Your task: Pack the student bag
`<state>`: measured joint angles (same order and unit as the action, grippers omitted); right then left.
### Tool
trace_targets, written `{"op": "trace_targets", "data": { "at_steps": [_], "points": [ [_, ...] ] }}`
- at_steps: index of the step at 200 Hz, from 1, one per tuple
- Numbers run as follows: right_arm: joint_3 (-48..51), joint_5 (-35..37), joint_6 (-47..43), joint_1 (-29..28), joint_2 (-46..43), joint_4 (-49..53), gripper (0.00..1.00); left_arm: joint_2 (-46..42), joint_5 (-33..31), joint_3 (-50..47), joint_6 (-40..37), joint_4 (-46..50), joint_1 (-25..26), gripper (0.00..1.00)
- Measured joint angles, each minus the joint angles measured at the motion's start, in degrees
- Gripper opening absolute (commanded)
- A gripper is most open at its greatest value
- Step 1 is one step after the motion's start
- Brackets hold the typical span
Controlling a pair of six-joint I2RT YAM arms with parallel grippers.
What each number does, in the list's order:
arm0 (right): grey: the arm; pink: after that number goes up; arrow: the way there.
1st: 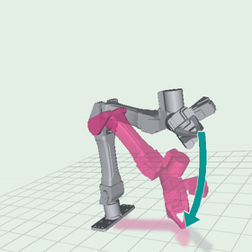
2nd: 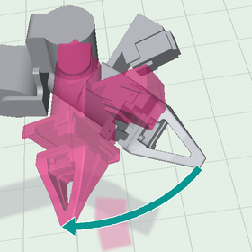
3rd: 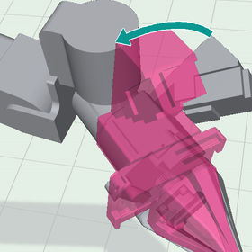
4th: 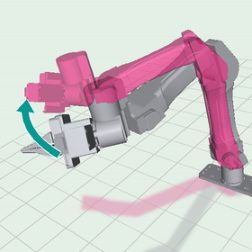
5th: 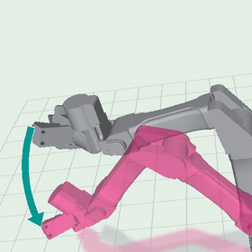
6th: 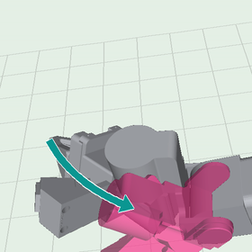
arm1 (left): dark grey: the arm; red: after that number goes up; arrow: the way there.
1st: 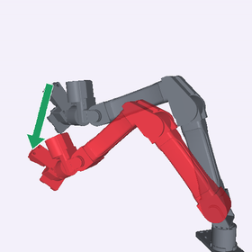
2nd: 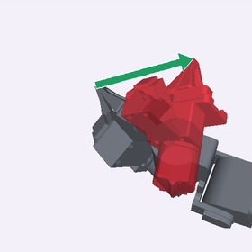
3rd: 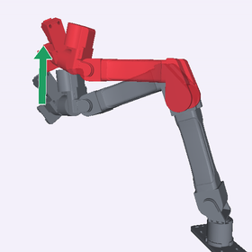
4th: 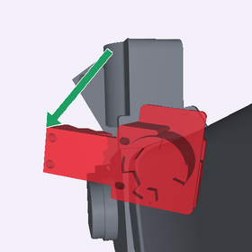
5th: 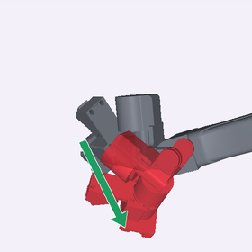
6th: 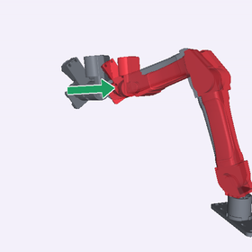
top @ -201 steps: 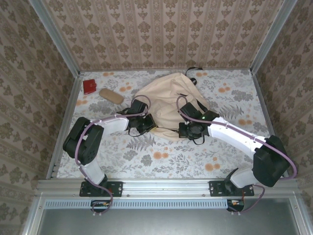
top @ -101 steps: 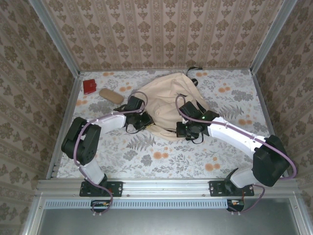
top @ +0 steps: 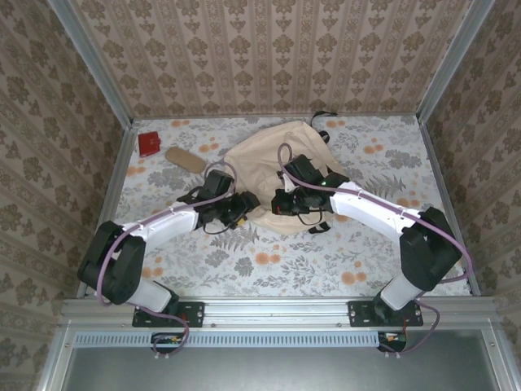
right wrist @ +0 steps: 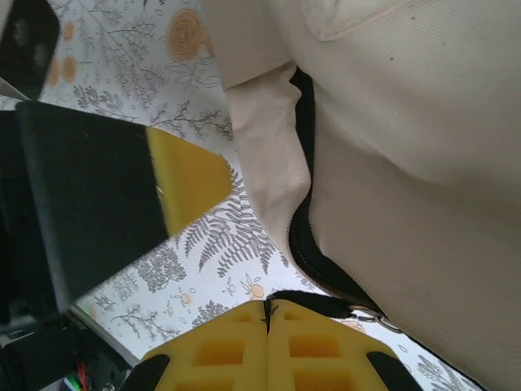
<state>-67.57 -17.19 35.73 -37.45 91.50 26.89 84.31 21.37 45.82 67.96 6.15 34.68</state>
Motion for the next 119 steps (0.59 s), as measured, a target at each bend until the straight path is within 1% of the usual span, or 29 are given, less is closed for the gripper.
{"op": "trace_targets", "data": {
  "at_steps": [41,71,78,93,119],
  "points": [
    [0.0,-1.3,0.0,-0.1,0.1,-0.1,0.00,4.7,0.9,0.2,5.5,-6.6,2.4,0.67],
    [0.7,-0.7,0.0,-0.1,-0.9,0.3,0.00,8.5,1.0,0.2,8.3,-9.9,3.0,0.59],
    [1.0,-0.1,0.0,-0.1,-1.4,0.7,0.00,9.0,0.9,0.2,8.6,-10.1,3.1,0.58],
    [1.7,1.4,-0.2,-0.1,-2.7,1.9,0.00,9.4,0.7,0.3,8.8,-10.2,3.4,0.58],
    [2.3,4.0,-0.8,-0.1,-4.3,4.1,0.00,9.4,0.1,0.3,9.2,-10.3,4.2,0.64]
  ]
}}
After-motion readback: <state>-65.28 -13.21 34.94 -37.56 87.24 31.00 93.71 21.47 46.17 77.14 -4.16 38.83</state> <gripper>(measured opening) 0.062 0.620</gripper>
